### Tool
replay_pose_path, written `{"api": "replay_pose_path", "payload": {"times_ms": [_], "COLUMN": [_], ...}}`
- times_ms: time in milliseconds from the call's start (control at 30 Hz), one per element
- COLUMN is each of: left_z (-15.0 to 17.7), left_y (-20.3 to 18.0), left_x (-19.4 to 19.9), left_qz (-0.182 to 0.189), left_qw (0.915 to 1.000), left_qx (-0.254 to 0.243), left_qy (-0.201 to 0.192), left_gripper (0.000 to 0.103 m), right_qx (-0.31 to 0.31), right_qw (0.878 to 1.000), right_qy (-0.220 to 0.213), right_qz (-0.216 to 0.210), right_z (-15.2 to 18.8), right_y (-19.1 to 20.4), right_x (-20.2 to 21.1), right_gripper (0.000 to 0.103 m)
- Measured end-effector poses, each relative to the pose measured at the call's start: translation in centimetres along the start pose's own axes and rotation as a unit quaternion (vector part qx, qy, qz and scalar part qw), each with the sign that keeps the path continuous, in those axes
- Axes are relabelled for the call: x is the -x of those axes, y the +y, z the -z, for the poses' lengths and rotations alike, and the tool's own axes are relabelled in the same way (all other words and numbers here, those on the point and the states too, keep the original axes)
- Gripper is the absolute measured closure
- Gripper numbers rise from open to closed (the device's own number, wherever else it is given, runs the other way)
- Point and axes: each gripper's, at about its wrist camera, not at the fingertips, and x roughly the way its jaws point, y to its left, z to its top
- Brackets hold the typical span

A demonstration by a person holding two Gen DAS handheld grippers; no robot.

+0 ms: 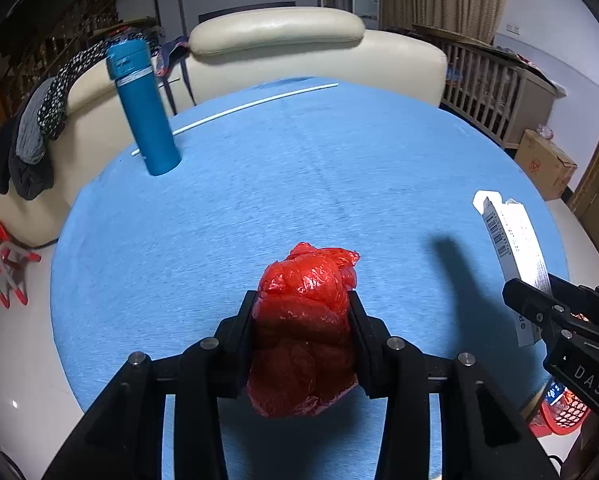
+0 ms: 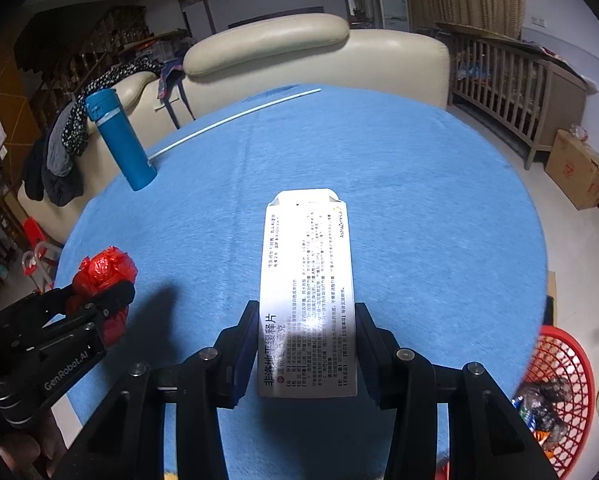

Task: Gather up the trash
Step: 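Carry the red bag and white box toward the red basket with both grippers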

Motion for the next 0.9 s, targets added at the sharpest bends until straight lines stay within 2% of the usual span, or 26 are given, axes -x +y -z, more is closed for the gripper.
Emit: {"api": "replay_pose_path", "payload": {"times_ms": [667,900], "left_z": [0.2,0.2], "left_y": [-6.1,-8.5], "left_x": [3.9,4.6], "left_qz": [0.020,0.034], "left_qw": [0.9972,0.9946], "left_qx": [-0.065,-0.090], "left_qy": [-0.033,-0.038], "left_gripper": [0.060,0.060], "right_qx": [-0.062,-0.088], "right_qw": [0.996,0.993], "right_qy": [-0.051,-0.067], "right_qz": [0.029,0.050], "right_z": [3.5,4.7], "right_y": [-6.8,-10.6], "right_x": [6.2,8.5], "right_gripper": [0.055,0.055]}}
